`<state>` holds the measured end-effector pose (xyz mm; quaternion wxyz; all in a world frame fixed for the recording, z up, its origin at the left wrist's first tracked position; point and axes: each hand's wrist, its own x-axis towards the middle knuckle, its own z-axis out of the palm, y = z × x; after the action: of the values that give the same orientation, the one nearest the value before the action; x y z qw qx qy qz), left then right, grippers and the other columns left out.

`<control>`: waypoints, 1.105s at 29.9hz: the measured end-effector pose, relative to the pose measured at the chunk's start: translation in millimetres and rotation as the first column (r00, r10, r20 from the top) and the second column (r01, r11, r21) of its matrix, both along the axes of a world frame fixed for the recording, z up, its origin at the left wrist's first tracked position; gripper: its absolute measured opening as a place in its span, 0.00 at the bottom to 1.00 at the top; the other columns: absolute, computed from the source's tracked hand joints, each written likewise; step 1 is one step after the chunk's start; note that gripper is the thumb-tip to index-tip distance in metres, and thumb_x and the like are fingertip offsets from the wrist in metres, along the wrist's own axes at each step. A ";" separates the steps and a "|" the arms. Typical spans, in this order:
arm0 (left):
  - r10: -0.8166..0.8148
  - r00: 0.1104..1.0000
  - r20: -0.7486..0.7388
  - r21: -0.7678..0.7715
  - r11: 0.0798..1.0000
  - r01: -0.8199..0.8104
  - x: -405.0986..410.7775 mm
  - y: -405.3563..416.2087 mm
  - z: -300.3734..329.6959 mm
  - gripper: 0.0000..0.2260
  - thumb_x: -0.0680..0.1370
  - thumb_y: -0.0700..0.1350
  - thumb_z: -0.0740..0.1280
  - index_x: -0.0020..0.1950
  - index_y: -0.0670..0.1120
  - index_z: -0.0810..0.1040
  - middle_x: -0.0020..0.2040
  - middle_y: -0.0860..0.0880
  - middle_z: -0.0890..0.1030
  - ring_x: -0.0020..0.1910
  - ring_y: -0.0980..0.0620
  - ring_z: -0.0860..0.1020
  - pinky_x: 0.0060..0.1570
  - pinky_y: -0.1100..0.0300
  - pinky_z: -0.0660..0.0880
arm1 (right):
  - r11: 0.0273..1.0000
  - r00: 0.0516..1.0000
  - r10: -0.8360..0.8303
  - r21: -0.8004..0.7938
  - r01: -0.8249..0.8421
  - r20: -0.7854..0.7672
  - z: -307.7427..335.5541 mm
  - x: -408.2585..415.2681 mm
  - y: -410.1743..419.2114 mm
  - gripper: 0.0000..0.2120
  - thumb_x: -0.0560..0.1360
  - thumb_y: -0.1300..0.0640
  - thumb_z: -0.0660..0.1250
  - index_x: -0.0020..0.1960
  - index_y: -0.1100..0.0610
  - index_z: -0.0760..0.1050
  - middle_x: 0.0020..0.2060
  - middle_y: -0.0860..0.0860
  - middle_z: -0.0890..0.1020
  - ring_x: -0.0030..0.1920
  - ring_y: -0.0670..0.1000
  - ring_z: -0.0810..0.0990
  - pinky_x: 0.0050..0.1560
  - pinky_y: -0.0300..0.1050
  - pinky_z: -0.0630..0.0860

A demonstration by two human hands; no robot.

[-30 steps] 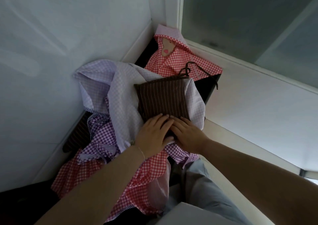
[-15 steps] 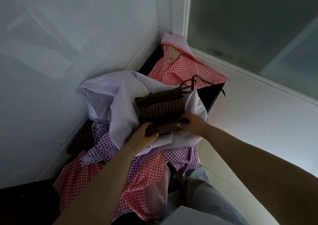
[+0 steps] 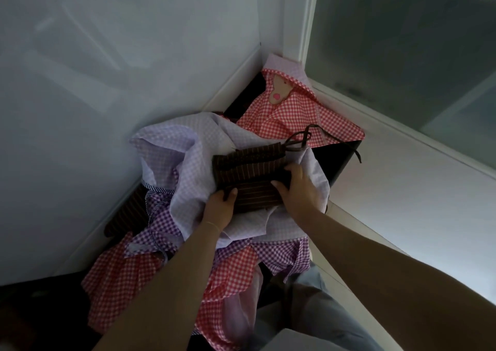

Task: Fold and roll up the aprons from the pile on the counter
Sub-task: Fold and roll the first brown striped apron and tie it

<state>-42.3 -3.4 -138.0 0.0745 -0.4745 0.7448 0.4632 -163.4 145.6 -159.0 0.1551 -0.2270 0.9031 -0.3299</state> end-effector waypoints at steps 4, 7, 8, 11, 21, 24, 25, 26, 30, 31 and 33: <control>0.041 0.999 0.033 0.005 0.999 -0.041 -8.5 -4.6 0.0 0.19 0.82 0.50 0.58 0.60 0.35 0.75 0.57 0.38 0.79 0.58 0.40 0.75 0.51 0.58 0.68 | 0.886 0.579 0.379 0.101 -0.453 -0.722 -14.1 10.6 6.4 0.13 0.74 0.50 0.66 0.58 0.51 0.75 0.55 0.52 0.78 0.56 0.55 0.76 0.60 0.59 0.72; 0.059 0.995 0.085 0.027 0.998 -0.062 -19.5 -6.7 7.9 0.19 0.83 0.49 0.58 0.62 0.34 0.75 0.60 0.36 0.77 0.60 0.39 0.75 0.54 0.58 0.69 | 0.750 0.478 0.644 0.369 -0.549 -0.597 -19.6 20.2 4.7 0.20 0.74 0.52 0.62 0.66 0.47 0.72 0.61 0.51 0.77 0.61 0.57 0.73 0.64 0.66 0.67; 0.052 0.991 0.120 0.044 0.997 -0.057 -22.9 -8.9 9.7 0.19 0.83 0.49 0.58 0.63 0.34 0.74 0.61 0.35 0.77 0.61 0.39 0.74 0.57 0.57 0.69 | 0.739 0.505 0.668 0.408 -0.536 -0.547 -16.1 21.2 2.0 0.23 0.73 0.52 0.61 0.68 0.47 0.70 0.63 0.51 0.76 0.61 0.58 0.73 0.64 0.66 0.67; 0.114 0.979 0.171 0.074 0.989 -0.128 -29.2 -15.5 14.3 0.19 0.81 0.49 0.62 0.63 0.34 0.74 0.60 0.35 0.77 0.60 0.39 0.75 0.61 0.50 0.72 | 0.733 0.550 0.680 0.433 -0.525 -0.485 0.2 17.0 -9.9 0.28 0.69 0.54 0.68 0.68 0.51 0.71 0.60 0.52 0.78 0.55 0.58 0.77 0.57 0.59 0.74; 0.886 0.464 -0.021 0.747 0.322 -0.581 -6.2 30.3 23.9 0.24 0.79 0.58 0.62 0.66 0.42 0.72 0.61 0.40 0.77 0.60 0.40 0.75 0.56 0.46 0.74 | 0.751 0.768 0.639 0.172 -0.637 0.052 31.1 -8.0 -26.1 0.28 0.72 0.56 0.70 0.70 0.51 0.65 0.62 0.51 0.76 0.61 0.53 0.75 0.59 0.47 0.71; 0.863 0.478 -0.162 0.871 0.353 -0.342 -4.3 35.1 37.9 0.34 0.72 0.67 0.59 0.68 0.43 0.72 0.63 0.39 0.77 0.63 0.40 0.76 0.64 0.44 0.71 | 0.809 0.764 0.572 -0.053 -0.585 0.299 43.8 -11.4 -29.9 0.24 0.73 0.57 0.71 0.67 0.53 0.68 0.60 0.50 0.76 0.59 0.49 0.74 0.57 0.39 0.67; 0.843 0.500 -0.198 0.875 0.382 -0.297 -3.5 34.7 41.7 0.35 0.71 0.67 0.59 0.68 0.44 0.72 0.63 0.40 0.78 0.63 0.41 0.76 0.65 0.44 0.70 | 0.822 0.753 0.560 -0.114 -0.558 0.345 47.7 -11.8 -30.7 0.22 0.74 0.57 0.70 0.66 0.54 0.69 0.60 0.49 0.75 0.59 0.48 0.73 0.57 0.37 0.65; 0.820 0.523 -0.234 0.872 0.415 -0.260 -2.5 33.0 43.9 0.33 0.71 0.66 0.59 0.68 0.44 0.72 0.62 0.41 0.78 0.62 0.42 0.76 0.65 0.45 0.71 | 0.838 0.745 0.538 -0.157 -0.522 0.395 50.7 -12.9 -30.9 0.20 0.75 0.57 0.70 0.65 0.54 0.71 0.59 0.49 0.76 0.59 0.48 0.74 0.58 0.37 0.66; 0.709 0.644 -0.287 0.851 0.497 -0.168 2.3 29.3 54.8 0.28 0.75 0.58 0.61 0.70 0.43 0.71 0.63 0.41 0.78 0.62 0.43 0.77 0.59 0.47 0.74 | 0.861 0.667 0.503 -0.257 -0.438 0.550 70.6 -16.6 -25.0 0.11 0.77 0.55 0.68 0.58 0.50 0.74 0.50 0.46 0.80 0.52 0.47 0.78 0.55 0.39 0.72; 0.685 0.663 -0.300 0.845 0.514 -0.149 2.2 28.2 58.3 0.28 0.75 0.58 0.61 0.70 0.42 0.70 0.64 0.40 0.77 0.63 0.42 0.76 0.60 0.46 0.74 | 0.854 0.624 0.515 -0.285 -0.435 0.588 76.3 -14.8 -23.9 0.08 0.77 0.55 0.67 0.55 0.49 0.75 0.50 0.46 0.81 0.52 0.47 0.80 0.55 0.40 0.74; 0.664 0.675 -0.323 0.834 0.537 -0.129 2.0 23.9 65.5 0.30 0.75 0.58 0.65 0.70 0.41 0.70 0.66 0.38 0.75 0.64 0.41 0.75 0.63 0.43 0.72 | 0.859 0.568 0.507 -0.329 -0.392 0.648 86.8 -8.6 -22.7 0.06 0.77 0.54 0.67 0.53 0.48 0.75 0.50 0.49 0.82 0.53 0.50 0.81 0.57 0.44 0.76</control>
<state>-40.2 20.5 -72.6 -0.0945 -0.3880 0.3234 0.8578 -171.9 122.9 -72.1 0.5550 -0.3136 0.6543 -0.4069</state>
